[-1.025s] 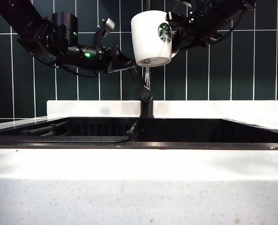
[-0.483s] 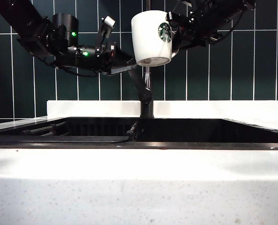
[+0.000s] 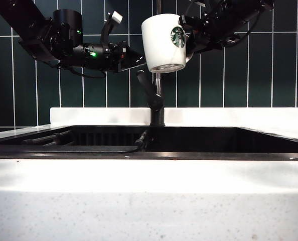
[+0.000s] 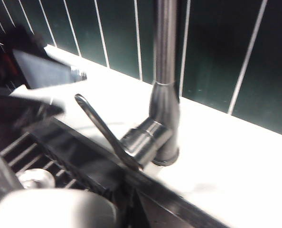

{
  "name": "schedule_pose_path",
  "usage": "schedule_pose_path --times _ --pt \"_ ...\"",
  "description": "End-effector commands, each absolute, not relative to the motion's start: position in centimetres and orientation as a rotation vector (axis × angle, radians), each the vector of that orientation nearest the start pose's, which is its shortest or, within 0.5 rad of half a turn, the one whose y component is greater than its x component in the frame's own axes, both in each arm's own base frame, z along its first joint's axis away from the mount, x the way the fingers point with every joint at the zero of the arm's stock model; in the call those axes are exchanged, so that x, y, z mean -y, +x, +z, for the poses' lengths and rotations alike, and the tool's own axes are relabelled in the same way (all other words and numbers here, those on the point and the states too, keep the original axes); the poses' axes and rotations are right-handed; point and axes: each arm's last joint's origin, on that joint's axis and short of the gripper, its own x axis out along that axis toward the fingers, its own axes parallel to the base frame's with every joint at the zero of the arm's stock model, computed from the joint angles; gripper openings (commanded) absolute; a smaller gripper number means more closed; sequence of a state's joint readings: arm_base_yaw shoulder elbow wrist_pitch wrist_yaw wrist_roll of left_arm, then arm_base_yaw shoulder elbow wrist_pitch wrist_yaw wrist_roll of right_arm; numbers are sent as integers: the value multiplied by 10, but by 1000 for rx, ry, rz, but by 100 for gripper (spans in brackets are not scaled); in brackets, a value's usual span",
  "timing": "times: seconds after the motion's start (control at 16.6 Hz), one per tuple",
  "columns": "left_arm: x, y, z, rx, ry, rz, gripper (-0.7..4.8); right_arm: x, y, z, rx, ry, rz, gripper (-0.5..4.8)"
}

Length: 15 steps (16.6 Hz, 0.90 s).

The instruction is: Pick up the mug next to the sink, go to the faucet to get some water, pour the water into the sink, and finally put the mug back to its place.

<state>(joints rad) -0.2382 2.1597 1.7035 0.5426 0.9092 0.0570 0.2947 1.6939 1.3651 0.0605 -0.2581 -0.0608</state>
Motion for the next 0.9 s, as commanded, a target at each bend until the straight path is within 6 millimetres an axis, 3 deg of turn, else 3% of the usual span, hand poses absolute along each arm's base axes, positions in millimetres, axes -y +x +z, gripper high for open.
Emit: schedule_pose_path --times 0.06,0.42,0.66,0.78,0.9 --pt "140 480 277 154 125 -1089 216 -121 375 331 -185 -55 560 -1" --pt "142 488 252 70 98 -1091 216 -121 375 331 -183 -54 562 -1" --pt "143 485 258 100 60 -1176 214 -121 375 332 -182 -55 561 -1" --pt "145 481 257 59 16 -1321 214 -121 375 333 -176 -54 561 -1" --pt "145 481 254 17 -7 -1331 213 -121 376 336 -157 -54 561 -1"
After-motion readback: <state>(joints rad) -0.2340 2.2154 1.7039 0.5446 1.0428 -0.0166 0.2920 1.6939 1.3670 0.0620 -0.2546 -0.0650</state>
